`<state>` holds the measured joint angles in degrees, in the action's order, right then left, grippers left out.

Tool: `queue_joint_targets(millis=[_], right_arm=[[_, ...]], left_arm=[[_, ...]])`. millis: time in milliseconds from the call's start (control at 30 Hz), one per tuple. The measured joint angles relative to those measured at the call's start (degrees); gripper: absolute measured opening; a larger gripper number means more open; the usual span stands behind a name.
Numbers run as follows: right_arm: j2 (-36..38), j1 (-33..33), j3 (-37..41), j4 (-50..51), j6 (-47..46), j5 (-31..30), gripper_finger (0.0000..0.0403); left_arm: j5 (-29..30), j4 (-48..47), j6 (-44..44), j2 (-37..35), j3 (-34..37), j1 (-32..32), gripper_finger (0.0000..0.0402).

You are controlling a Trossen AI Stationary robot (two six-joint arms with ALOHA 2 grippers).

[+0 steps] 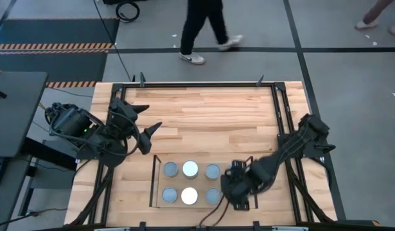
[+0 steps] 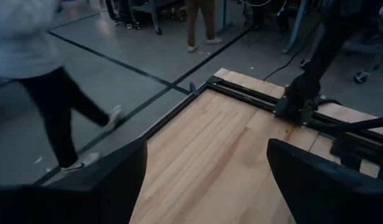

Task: Pick and place cans onto a shelf
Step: Return to Home Position

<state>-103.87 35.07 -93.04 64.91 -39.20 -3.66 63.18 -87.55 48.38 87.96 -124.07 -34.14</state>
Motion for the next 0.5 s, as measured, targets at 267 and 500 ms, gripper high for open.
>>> queue_joint_targets(millis=[267,500], right_arm=[[12.82,-10.51,-0.87,0.07,12.95,-10.68,0.0348],[24.50,-20.97,4.69,-15.51,26.25,-10.36,0.0345]], left_arm=[[-6.15,0.22,-2.66,0.02,0.00,6.92,0.0246],[-8.75,0.61,-6.06,-1.81,0.01,14.12,0.0090]])
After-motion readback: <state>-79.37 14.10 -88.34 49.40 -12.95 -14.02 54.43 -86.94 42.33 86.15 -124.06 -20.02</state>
